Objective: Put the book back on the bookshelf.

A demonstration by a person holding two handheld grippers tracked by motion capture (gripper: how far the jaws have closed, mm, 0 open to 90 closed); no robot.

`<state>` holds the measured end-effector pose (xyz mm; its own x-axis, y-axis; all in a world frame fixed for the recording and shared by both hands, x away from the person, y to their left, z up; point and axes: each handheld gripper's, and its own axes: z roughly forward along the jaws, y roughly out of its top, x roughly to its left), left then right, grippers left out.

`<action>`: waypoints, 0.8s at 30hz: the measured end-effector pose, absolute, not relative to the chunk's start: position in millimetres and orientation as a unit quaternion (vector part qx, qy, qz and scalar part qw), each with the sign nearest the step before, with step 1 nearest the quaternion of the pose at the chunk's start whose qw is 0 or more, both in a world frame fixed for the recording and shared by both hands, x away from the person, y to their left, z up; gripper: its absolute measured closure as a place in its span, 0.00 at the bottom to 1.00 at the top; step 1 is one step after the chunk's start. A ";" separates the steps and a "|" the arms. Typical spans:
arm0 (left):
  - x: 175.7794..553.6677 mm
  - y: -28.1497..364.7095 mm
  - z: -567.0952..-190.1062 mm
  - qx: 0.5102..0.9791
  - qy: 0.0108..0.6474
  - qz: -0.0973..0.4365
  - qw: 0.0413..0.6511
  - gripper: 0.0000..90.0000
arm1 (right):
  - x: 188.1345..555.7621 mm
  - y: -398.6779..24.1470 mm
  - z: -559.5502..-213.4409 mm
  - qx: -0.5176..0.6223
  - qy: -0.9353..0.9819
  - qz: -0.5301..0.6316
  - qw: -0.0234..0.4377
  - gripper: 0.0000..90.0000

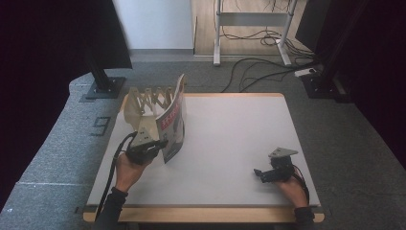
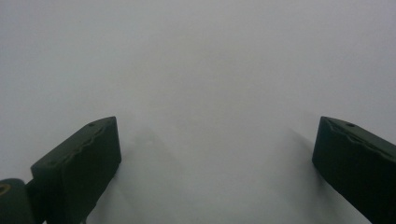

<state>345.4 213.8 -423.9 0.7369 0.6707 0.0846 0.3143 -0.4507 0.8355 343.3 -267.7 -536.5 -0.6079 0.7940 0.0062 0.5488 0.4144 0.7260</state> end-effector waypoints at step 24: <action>392.0 189.2 -417.2 0.824 0.314 0.234 0.410 0.96 | 343.4 -268.1 -536.3 0.408 0.823 0.356 0.170 0.01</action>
